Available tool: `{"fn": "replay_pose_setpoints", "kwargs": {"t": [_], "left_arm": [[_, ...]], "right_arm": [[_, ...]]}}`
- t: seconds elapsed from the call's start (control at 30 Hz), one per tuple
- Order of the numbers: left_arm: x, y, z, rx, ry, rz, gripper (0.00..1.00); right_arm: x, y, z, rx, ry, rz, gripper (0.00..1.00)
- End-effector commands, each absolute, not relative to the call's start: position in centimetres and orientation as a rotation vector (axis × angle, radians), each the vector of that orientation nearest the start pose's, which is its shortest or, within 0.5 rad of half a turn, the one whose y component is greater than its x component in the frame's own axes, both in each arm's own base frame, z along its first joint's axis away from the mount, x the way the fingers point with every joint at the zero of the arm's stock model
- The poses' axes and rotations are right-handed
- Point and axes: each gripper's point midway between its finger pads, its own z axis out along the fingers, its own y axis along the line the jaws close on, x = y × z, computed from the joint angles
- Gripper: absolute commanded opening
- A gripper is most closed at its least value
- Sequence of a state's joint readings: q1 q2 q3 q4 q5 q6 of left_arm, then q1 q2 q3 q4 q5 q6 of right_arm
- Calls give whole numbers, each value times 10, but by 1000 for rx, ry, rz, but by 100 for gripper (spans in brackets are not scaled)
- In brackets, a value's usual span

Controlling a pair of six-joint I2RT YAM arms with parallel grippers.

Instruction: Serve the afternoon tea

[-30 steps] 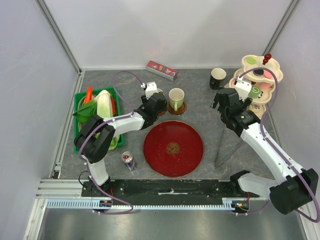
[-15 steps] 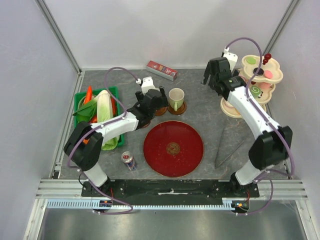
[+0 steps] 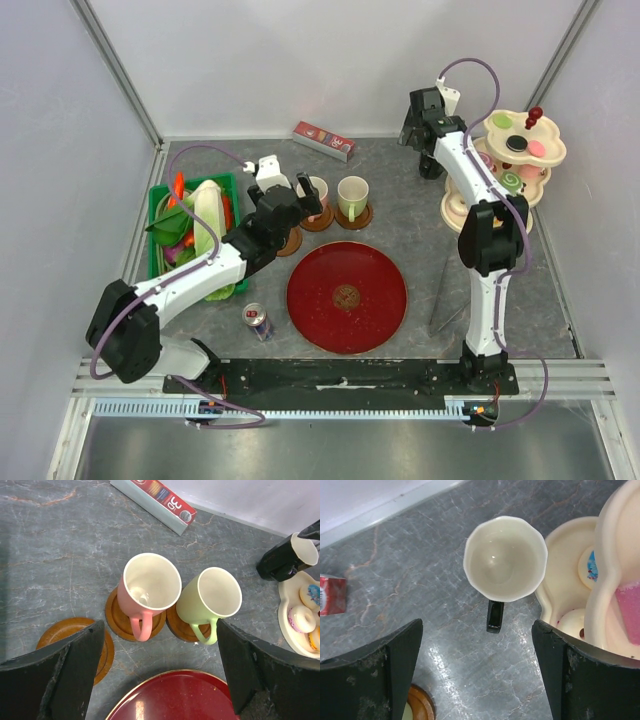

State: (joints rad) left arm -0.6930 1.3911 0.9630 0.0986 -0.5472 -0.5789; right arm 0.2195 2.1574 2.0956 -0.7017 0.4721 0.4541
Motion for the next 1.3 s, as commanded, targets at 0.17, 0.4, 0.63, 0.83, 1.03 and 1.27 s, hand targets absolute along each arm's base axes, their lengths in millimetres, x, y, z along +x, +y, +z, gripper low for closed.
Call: {"fn": "replay_pose_setpoints", "kwargs": {"t": [0.17, 0.4, 0.63, 0.83, 1.03, 1.27], "left_arm": [[371, -205, 228, -307, 1805, -352, 98], [366, -199, 229, -311, 1797, -344, 98], [362, -197, 229, -303, 1799, -355, 98], [359, -198, 227, -303, 1808, -368, 98], [355, -194, 230, -295, 1807, -361, 98], [352, -212, 243, -123, 1781, -420, 98]], "right_arm": [[559, 53, 153, 551, 2233, -263, 88], [567, 46, 139, 609, 2217, -285, 76], [576, 38, 125, 639, 2220, -267, 66], [583, 37, 122, 654, 2204, -244, 52], [587, 34, 118, 664, 2201, -233, 20], [580, 35, 131, 674, 2182, -211, 0]]}}
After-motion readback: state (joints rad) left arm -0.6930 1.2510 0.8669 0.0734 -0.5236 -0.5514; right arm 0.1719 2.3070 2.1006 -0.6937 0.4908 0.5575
